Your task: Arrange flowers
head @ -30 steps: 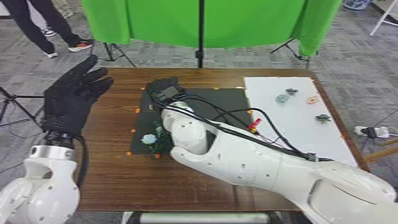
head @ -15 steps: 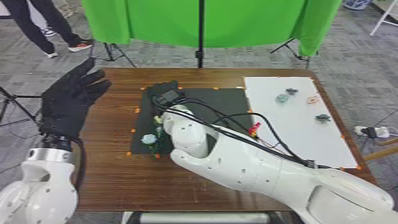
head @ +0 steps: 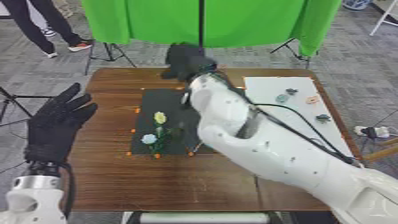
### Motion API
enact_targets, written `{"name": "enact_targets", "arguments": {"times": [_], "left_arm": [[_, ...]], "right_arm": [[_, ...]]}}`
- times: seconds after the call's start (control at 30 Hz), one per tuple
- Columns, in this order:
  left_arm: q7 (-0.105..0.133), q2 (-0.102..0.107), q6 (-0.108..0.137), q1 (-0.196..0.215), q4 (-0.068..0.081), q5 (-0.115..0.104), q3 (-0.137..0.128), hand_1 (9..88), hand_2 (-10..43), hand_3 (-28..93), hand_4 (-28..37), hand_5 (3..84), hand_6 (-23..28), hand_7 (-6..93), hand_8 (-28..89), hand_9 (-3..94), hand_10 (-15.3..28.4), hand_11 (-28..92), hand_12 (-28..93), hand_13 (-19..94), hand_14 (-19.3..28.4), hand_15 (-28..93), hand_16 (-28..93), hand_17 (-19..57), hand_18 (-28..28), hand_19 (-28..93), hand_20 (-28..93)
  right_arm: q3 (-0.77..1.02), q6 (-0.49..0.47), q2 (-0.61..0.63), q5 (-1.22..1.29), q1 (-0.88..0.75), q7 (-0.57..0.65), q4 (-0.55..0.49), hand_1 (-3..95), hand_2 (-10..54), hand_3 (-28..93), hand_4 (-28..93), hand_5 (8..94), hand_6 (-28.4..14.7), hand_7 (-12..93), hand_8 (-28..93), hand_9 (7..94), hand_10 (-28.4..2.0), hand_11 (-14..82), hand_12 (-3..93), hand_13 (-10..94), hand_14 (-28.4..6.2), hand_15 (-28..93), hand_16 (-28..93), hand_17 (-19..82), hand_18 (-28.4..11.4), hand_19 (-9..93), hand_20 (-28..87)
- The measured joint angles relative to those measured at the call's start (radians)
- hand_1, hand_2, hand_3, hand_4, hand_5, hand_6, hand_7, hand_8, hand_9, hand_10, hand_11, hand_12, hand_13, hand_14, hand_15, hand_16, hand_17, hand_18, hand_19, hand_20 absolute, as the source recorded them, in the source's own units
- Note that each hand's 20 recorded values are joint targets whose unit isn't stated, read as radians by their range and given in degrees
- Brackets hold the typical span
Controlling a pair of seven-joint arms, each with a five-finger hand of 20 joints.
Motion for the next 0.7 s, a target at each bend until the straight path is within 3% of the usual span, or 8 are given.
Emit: {"name": "enact_targets", "arguments": {"times": [0.1,0.3,0.53,0.7], "left_arm": [[0.000,-0.010,0.004,-0.010,0.008,-0.012,0.015,24.5,7.0,80,-23.6,40.7,11.0,12.0,-9,35.6,20.5,27,12,26,27.2,54,-8,-8.7,25.8,54,19],[0.016,-0.017,0.013,-0.004,0.009,-0.022,0.018,24.6,7.0,80,-23.6,40.6,11.0,12.1,-9,35.6,20.4,27,12,26,27.2,54,-8,-8.7,25.8,54,19],[0.039,-0.017,0.022,0.013,0.006,-0.028,0.027,24.7,7.0,80,-23.7,40.7,11.1,11.9,-9,35.6,20.5,27,12,26,27.2,54,-8,-8.7,25.8,54,19],[0.035,-0.020,0.025,0.029,-0.006,-0.026,0.024,24.7,7.0,80,-23.6,40.6,11.1,12.0,-9,35.5,20.6,27,12,26,27.2,54,-8,-8.7,25.8,54,19]], "right_arm": [[0.167,-0.020,0.079,0.001,-0.034,0.020,-0.074,36.8,-9.5,71,-28,59.6,1.3,14,-13,66.3,-15.3,25.8,14.4,55,-13.6,72,10,20,-23.0,90,55],[0.305,0.148,0.299,0.032,-0.166,0.142,-0.140,35.9,-9.5,74,-28,56.9,1.0,14,-13,62.2,-16.5,22.3,13.9,55,-14.2,72,9,20,-23.2,91,55],[0.380,0.095,0.472,0.050,-0.399,0.216,-0.103,34.8,-9.5,76,-28,54.2,0.6,14,-13,54.3,-19.4,18.3,13.2,50,-16.1,74,8,21,-23.4,92,54],[0.371,0.075,0.525,0.055,-0.469,0.296,-0.061,34.5,-9.5,76,-28,53.5,0.5,14,-13,52.3,-20.4,17.3,13.1,48,-17.1,75,7,22,-23.4,93,55]]}}
